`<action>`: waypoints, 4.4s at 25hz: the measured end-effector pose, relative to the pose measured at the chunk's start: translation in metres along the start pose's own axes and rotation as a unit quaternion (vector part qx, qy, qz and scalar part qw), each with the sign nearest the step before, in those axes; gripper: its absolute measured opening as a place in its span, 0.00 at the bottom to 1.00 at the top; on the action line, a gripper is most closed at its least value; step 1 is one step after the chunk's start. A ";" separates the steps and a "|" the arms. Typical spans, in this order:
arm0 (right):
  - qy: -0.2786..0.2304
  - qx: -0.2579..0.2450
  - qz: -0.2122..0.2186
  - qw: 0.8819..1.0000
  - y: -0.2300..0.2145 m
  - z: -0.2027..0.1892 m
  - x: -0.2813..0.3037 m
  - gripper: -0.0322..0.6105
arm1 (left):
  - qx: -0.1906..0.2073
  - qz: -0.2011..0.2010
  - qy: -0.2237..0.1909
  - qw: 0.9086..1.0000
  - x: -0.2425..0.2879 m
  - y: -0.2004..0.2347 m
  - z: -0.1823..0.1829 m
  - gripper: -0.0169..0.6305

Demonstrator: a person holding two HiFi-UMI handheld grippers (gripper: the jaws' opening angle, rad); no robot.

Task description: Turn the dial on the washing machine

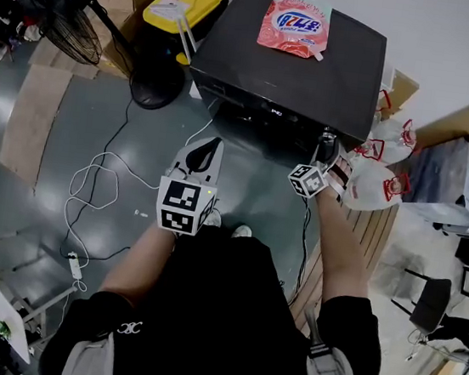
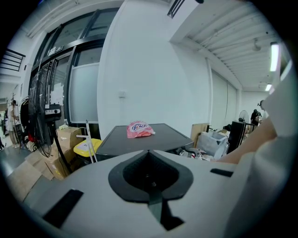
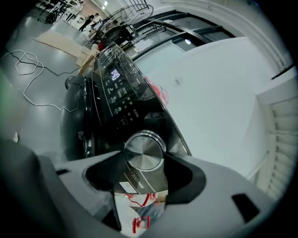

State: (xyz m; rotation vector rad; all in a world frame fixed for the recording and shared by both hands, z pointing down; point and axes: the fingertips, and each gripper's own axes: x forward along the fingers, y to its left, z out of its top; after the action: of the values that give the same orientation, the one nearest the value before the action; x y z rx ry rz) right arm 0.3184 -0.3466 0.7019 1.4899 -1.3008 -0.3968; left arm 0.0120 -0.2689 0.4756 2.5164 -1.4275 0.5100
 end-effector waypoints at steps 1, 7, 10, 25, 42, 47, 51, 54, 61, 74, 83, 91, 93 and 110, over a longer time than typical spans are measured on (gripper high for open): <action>0.002 0.004 0.000 1.000 0.000 0.000 0.000 0.46 | 0.000 0.000 0.001 1.000 0.000 0.000 -0.001 0.02; 0.005 0.021 0.002 1.000 0.001 0.000 0.000 0.46 | 0.001 0.000 0.000 1.000 -0.003 0.003 -0.003 0.02; 0.008 0.040 0.009 0.999 0.000 -0.001 -0.001 0.46 | 0.001 0.000 0.000 1.000 -0.004 0.004 -0.003 0.02; 0.023 0.204 0.078 0.976 -0.004 0.001 -0.003 0.46 | 0.004 -0.003 0.003 1.000 -0.003 0.004 -0.005 0.02; 0.023 0.436 0.180 0.881 -0.004 -0.002 -0.002 0.45 | 0.003 -0.005 0.005 1.000 -0.001 -0.002 -0.004 0.02; 0.023 0.460 0.190 0.867 -0.004 -0.002 -0.001 0.46 | 0.004 -0.006 0.006 1.000 0.000 -0.004 -0.004 0.02; 0.020 0.496 0.199 0.845 -0.004 -0.002 0.000 0.46 | 0.007 -0.005 0.006 1.000 0.000 -0.007 -0.002 0.02; 0.015 0.549 0.215 0.807 -0.002 -0.003 0.000 0.46 | 0.009 -0.004 0.006 1.000 -0.001 -0.007 -0.002 0.02; -0.009 0.650 0.264 0.713 -0.001 -0.005 0.001 0.46 | 0.013 -0.005 0.005 1.000 -0.003 -0.008 0.000 0.02; -0.032 0.733 0.286 0.616 0.000 -0.003 0.000 0.46 | 0.015 -0.008 0.006 1.000 -0.002 -0.010 -0.002 0.02; -0.033 0.716 0.247 0.652 -0.003 -0.005 -0.003 0.46 | 0.017 -0.012 0.002 1.000 -0.003 -0.010 0.002 0.02; -0.060 0.325 0.075 0.941 -0.032 0.022 -0.037 0.46 | 0.013 -0.020 -0.006 1.000 -0.006 -0.015 0.002 0.02; -0.071 0.245 0.056 0.965 -0.033 0.031 -0.041 0.46 | 0.014 -0.023 -0.005 1.000 -0.008 -0.018 0.001 0.02; 0.001 0.028 0.041 0.999 -0.002 0.014 -0.010 0.45 | 0.014 -0.001 0.001 1.000 -0.032 -0.004 -0.011 0.02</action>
State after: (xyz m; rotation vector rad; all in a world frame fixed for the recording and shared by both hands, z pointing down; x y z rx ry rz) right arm 0.3050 -0.3452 0.6909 1.4766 -1.3760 -0.3069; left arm -0.0017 -0.2375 0.4729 2.5377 -1.4259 0.5350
